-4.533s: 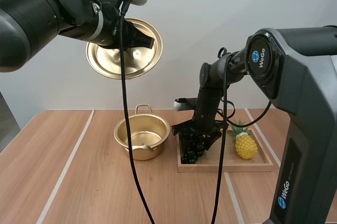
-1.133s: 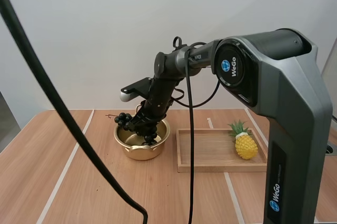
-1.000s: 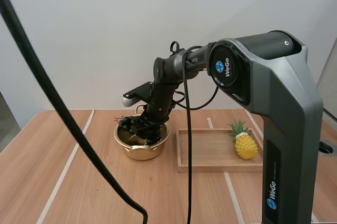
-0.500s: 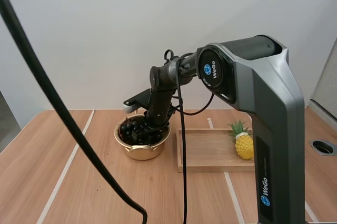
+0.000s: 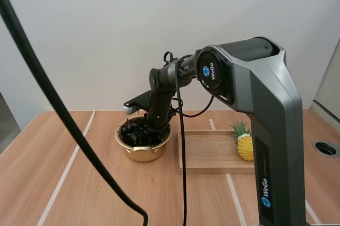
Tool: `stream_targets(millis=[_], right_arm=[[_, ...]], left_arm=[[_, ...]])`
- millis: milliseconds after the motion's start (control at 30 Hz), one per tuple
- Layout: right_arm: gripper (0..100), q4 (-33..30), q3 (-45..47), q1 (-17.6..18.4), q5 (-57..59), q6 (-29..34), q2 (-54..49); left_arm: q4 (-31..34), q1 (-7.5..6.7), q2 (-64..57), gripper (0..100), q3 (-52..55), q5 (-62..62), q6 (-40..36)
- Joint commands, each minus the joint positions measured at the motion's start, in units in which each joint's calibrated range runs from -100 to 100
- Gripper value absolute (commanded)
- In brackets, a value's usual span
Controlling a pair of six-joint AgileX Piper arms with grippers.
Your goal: Open the pot, put the grape inside, and close it
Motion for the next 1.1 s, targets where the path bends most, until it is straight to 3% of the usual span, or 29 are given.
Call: stream_targets(millis=[0,100,133,200,333,367,1067], right_arm=[[0,-2.0,1.2,-0.2,1.1,1.7,2.2],[0,-2.1,1.2,-0.2,1.1,2.4,2.1],[5,-2.1,1.2,-0.2,1.1,2.9,2.1],[28,-2.1,1.2,-0.2,1.1,2.9,2.0],[92,-2.1,1.2,-0.2,1.3,2.9,1.1],[100,-2.1,1.2,-0.2,1.3,2.7,0.8],[100,-2.5,-3.4,-0.2,6.7,2.8,-10.5]], left_arm=[[-0.6,-0.01,0.2,0,-0.1,0.1,0.1],[-0.6,-0.01,0.2,0,-0.1,0.1,0.1],[-0.6,-0.01,0.2,0,-0.1,0.1,0.1],[-0.6,-0.01,0.2,0,-0.1,0.1,0.1],[-0.6,-0.01,0.2,0,-0.1,0.1,0.1],[-0.6,-0.01,0.2,0,-0.1,0.1,0.1],[-0.7,-0.01,0.5,0,-0.1,3.5,0.0]])
